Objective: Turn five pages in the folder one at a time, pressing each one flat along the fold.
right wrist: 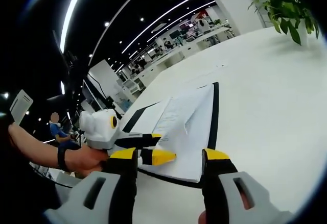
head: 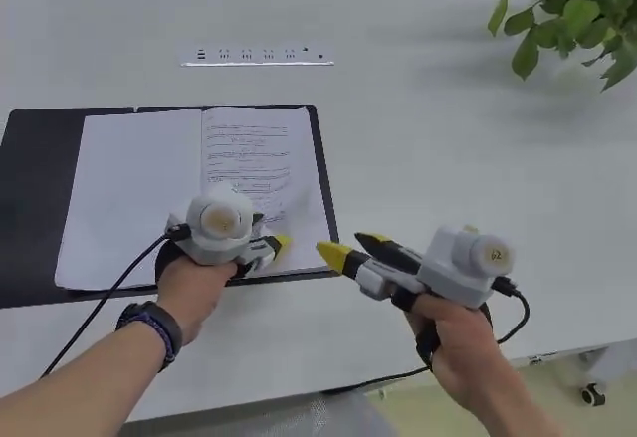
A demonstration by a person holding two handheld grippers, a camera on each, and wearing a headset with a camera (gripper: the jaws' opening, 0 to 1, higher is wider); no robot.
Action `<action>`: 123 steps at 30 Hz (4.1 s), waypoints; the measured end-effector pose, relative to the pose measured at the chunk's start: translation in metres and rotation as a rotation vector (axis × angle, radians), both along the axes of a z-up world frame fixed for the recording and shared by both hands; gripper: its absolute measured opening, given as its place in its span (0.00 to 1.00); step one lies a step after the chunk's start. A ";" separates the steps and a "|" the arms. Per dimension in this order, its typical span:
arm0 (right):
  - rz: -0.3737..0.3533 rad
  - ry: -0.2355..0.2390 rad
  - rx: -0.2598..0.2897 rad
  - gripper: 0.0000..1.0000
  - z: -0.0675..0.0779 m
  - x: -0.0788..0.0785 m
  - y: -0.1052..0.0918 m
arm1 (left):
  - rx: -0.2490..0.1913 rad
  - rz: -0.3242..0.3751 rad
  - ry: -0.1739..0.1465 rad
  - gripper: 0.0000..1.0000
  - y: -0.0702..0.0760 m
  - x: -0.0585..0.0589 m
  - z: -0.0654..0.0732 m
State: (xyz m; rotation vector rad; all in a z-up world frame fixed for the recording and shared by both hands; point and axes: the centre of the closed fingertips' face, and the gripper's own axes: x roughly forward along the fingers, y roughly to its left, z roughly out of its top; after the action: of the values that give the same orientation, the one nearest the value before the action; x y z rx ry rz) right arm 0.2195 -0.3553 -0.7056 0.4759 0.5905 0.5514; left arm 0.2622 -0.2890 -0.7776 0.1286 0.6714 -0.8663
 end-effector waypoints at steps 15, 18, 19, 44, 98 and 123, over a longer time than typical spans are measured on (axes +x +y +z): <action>0.086 0.035 0.004 0.49 -0.021 0.048 0.029 | -0.005 -0.011 0.004 0.34 0.000 -0.002 0.000; 0.083 0.047 0.023 0.48 -0.025 0.054 0.032 | -0.009 -0.009 0.003 0.34 0.000 -0.003 0.000; 0.088 0.055 0.030 0.48 -0.028 0.056 0.033 | -0.012 -0.008 0.003 0.35 0.000 -0.004 0.000; 0.003 0.113 0.143 0.00 -0.034 0.047 0.028 | 0.015 0.018 0.042 0.61 0.028 -0.020 0.022; 0.018 -0.002 0.208 0.00 0.034 0.053 0.140 | -0.052 0.219 -0.142 0.68 0.189 -0.042 0.125; 0.140 0.028 0.237 0.00 0.030 0.044 0.236 | -0.054 0.325 -0.133 0.70 0.241 -0.057 0.115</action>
State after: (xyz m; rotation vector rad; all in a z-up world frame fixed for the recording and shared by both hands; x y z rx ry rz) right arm 0.2631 -0.1198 -0.6761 0.6708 0.5912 0.7537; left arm 0.2055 -0.0484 -0.6629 0.0266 0.5257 -0.5569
